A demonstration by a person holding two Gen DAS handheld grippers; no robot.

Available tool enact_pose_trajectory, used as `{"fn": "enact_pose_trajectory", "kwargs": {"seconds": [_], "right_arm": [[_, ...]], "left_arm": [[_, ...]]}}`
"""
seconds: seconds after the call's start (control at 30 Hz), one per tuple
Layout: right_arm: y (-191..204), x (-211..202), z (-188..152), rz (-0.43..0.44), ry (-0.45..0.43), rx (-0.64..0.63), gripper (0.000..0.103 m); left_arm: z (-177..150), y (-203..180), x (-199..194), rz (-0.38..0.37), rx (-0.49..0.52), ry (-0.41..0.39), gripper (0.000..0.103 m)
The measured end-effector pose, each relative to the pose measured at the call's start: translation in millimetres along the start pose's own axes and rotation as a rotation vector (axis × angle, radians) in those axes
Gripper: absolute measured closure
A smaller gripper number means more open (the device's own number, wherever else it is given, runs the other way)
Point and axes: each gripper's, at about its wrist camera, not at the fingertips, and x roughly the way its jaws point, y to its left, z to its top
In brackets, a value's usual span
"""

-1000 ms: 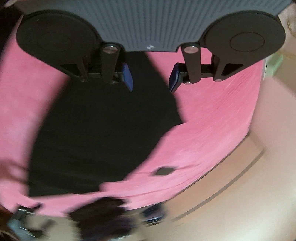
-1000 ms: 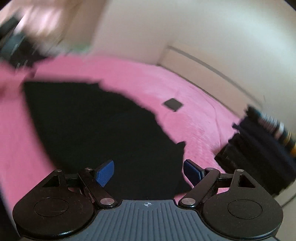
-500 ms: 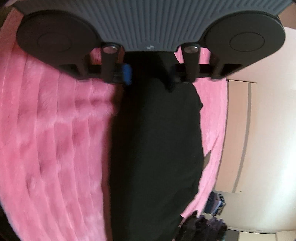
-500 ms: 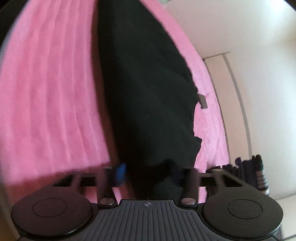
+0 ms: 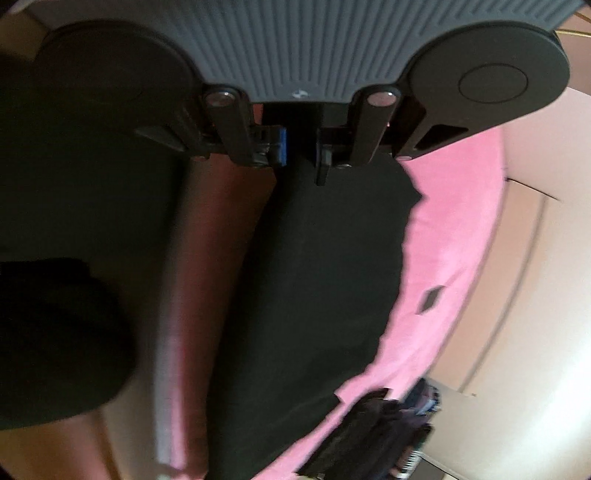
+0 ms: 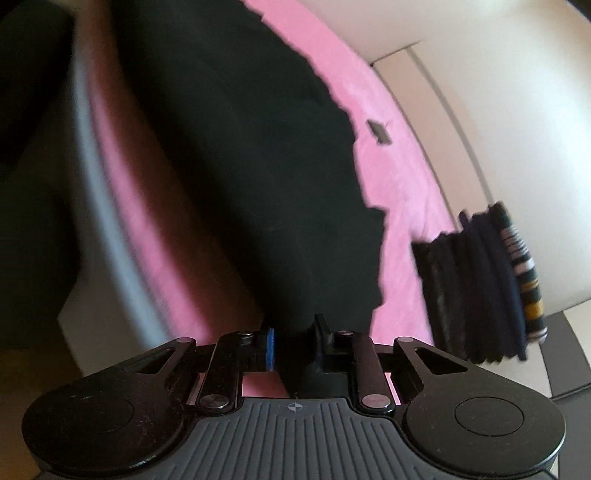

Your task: Fold clothes

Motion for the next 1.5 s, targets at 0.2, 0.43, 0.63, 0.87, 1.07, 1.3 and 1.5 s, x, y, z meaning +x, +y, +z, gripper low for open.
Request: {"fn": "enact_pose_trajectory", "kwargs": {"seconds": [0.2,0.43,0.63,0.87,1.07,1.3,1.5], "right_arm": [[6.6,-4.8,-9.4,-0.051,0.009,0.094,0.052],[1.8,-50.8,-12.1,-0.001,-0.031,0.273,0.051],[1.7,-69.8,10.5,0.095,-0.127,0.294,0.039],[-1.2,-75.7,35.0,0.145,-0.171,0.352,0.032],[10.8,-86.3,53.3,0.143,-0.213,0.389,0.016],[25.6,-94.9,80.3,0.114,-0.248,0.520,0.015],[37.3,-106.7,115.1,0.156,-0.288,0.469,0.015]], "left_arm": [[-5.3,-10.8,2.8,-0.015,-0.088,0.054,0.083],[-18.8,22.4,-17.6,-0.059,-0.481,0.095,0.078],[-46.5,38.4,-36.5,-0.025,-0.855,0.087,0.078],[-58.8,43.2,-35.3,0.039,-1.045,0.065,0.077],[-58.8,28.4,-46.1,0.020,-1.021,0.055,0.077],[-62.4,36.7,-51.1,-0.028,-0.910,0.057,0.075],[-70.9,47.8,-47.5,-0.027,-0.969,0.064,0.075]]}}
